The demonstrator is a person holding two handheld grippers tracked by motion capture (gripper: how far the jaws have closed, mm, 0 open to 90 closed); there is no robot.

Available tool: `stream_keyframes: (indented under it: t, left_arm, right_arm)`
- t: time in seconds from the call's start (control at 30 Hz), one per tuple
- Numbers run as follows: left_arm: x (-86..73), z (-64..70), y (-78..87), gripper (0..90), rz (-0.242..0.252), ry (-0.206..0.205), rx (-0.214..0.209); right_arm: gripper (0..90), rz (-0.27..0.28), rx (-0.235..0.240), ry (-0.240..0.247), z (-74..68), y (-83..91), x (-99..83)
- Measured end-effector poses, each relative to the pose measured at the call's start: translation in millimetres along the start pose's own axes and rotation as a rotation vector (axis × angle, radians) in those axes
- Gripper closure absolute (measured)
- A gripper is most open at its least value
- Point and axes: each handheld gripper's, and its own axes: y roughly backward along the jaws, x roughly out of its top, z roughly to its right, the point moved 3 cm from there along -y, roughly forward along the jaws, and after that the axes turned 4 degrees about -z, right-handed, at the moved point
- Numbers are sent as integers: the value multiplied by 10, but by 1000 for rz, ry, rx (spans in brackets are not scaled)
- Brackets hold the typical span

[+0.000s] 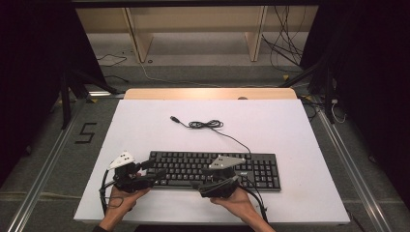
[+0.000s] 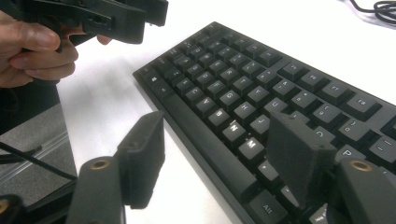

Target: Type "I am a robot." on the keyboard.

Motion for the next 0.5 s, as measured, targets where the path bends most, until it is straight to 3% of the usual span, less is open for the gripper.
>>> stream_keyframes:
  t: [0.5]
  left_arm:
    - [-20,49,72,251,24,0,8]
  right_arm:
    - [704,-40,6,-5,-7,-124,23]
